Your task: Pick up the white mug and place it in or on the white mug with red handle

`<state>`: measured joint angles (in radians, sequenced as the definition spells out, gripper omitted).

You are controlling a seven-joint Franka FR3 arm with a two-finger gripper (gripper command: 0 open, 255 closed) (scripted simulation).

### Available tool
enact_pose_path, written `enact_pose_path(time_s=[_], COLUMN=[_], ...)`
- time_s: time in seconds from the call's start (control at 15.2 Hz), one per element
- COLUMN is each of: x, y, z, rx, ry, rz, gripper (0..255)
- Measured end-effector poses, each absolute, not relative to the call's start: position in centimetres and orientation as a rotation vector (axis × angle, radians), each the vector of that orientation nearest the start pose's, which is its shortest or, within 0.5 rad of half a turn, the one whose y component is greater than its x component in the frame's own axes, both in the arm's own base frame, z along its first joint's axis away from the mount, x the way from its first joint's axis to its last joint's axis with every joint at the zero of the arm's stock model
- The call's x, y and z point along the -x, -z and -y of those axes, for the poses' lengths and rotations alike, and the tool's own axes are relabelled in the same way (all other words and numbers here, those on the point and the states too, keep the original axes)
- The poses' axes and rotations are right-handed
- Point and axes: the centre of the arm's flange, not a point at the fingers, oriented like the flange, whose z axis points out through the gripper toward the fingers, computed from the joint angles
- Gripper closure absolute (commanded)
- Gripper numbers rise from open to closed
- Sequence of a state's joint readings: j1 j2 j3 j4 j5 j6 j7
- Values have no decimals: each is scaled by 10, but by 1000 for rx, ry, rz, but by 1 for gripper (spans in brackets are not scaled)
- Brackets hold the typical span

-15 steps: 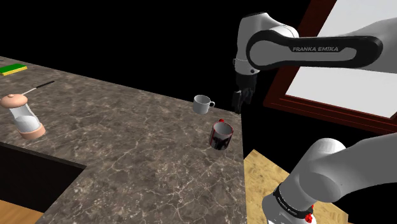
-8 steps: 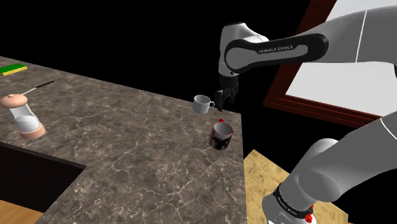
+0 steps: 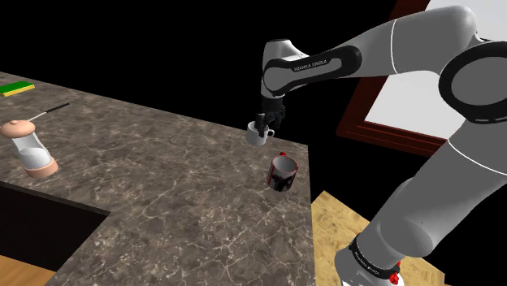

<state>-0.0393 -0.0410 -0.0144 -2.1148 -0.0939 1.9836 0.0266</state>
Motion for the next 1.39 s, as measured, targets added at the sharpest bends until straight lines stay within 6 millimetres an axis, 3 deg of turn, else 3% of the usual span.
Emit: enact_pose_path(time_s=[0.66, 1.19, 1.39], x=[-629, -635, -634], y=[-378, -339, -336], z=[60, 64, 65], rx=[3189, 3187, 3188], ry=[-64, -60, -59], rz=[-169, -175, -175], gripper=[0, 0, 0])
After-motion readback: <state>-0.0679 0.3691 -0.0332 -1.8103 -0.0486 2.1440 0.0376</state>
